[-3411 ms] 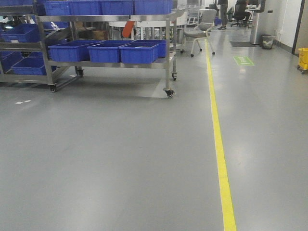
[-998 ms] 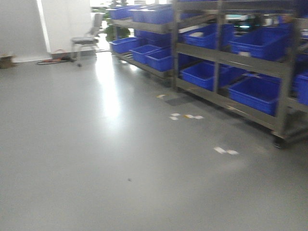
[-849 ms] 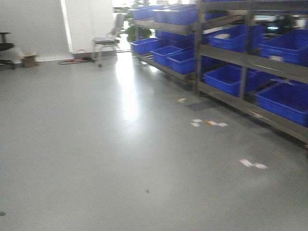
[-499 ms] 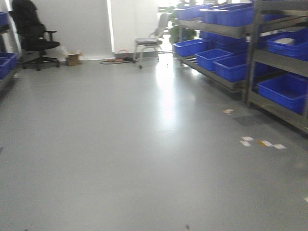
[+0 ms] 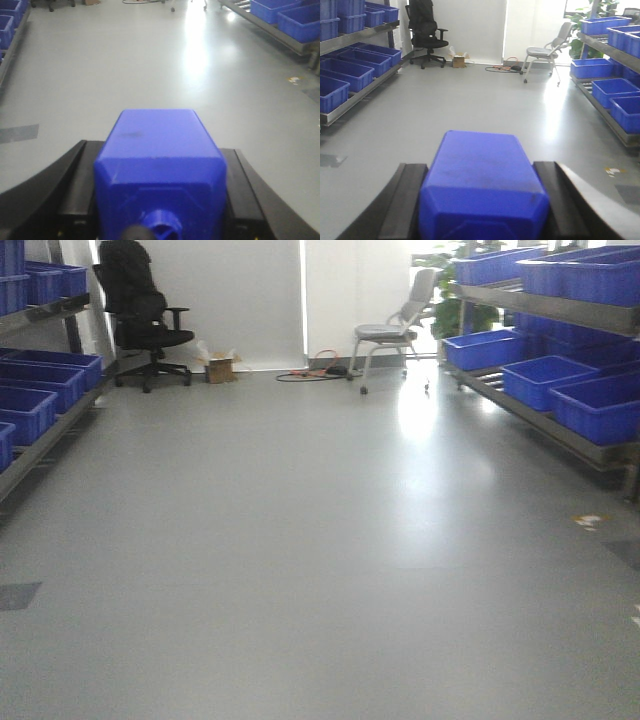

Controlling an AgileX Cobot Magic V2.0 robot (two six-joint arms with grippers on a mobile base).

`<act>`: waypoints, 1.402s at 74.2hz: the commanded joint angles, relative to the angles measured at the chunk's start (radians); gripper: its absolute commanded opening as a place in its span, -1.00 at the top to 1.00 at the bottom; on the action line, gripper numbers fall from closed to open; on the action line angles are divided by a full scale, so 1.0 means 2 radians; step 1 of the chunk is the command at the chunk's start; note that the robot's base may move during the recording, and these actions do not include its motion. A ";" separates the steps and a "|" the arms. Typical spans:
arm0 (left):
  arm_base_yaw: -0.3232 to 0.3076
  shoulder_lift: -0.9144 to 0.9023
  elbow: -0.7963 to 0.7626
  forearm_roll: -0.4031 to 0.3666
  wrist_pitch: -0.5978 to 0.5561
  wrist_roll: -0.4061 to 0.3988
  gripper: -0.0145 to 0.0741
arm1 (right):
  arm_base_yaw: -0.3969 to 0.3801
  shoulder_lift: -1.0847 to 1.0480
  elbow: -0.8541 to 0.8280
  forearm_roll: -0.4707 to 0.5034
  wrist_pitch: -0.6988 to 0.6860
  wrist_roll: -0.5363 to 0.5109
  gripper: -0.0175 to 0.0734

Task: Pick and sort blue part to right shelf
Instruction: 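Drive and turn the base toward the shelf of blue bins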

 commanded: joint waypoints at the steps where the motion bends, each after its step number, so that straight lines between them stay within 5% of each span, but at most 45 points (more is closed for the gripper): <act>1: 0.000 0.005 -0.013 0.001 -0.046 -0.002 0.11 | -0.001 0.014 -0.014 -0.012 -0.047 -0.003 0.05; 104: 0.000 0.005 -0.012 0.001 -0.047 -0.002 0.11 | -0.001 0.014 -0.014 -0.012 -0.047 -0.003 0.05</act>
